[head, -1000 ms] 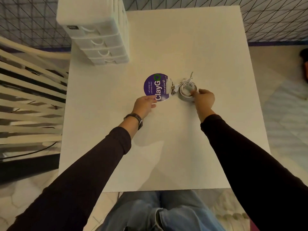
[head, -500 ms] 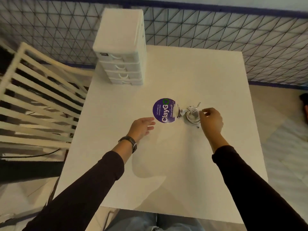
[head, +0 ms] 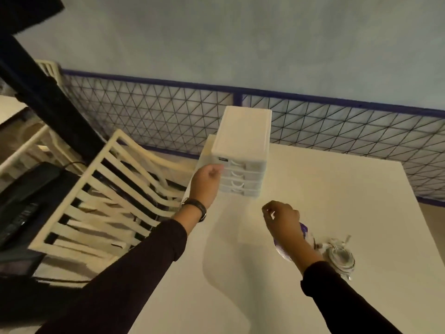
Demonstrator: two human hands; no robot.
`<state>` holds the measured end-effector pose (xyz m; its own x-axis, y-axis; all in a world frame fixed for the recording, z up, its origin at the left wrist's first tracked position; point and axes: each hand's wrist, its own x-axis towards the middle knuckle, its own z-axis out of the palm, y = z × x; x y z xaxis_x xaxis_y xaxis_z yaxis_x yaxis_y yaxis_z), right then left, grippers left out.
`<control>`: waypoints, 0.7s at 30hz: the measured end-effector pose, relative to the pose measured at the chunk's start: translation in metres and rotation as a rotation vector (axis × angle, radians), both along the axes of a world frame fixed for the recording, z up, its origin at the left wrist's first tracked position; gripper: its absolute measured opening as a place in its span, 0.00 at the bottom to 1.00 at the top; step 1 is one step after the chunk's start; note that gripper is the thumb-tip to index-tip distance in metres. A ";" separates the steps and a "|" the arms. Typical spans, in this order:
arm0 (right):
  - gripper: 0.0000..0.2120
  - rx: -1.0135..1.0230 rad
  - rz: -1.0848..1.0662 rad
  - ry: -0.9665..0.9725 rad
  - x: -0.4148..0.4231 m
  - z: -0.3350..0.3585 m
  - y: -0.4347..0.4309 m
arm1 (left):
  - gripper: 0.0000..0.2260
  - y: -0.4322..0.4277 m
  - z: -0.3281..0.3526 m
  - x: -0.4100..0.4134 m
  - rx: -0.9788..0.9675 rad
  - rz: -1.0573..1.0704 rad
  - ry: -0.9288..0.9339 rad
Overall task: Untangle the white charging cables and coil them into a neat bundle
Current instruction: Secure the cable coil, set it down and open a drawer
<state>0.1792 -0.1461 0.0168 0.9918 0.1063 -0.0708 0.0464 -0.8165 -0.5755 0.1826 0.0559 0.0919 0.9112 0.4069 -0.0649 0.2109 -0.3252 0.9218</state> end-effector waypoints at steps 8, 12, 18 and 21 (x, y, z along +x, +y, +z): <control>0.20 -0.162 0.145 -0.048 0.038 -0.008 0.091 | 0.15 0.051 -0.014 0.083 0.619 -0.362 -0.198; 0.29 -0.303 0.135 -0.042 0.049 -0.013 0.101 | 0.16 0.058 -0.028 0.093 0.592 -0.500 -0.177; 0.27 -0.325 0.089 -0.036 0.055 -0.016 0.109 | 0.17 0.062 -0.037 0.096 0.517 -0.527 -0.178; 0.19 -0.159 0.022 -0.035 0.054 -0.014 0.110 | 0.17 0.062 -0.039 0.098 0.529 -0.518 -0.178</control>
<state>0.2329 -0.0362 0.0028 0.9915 0.1184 -0.0534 0.0834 -0.8955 -0.4371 0.2802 0.1174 0.0526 0.9727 -0.1396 0.1855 -0.2262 -0.7501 0.6214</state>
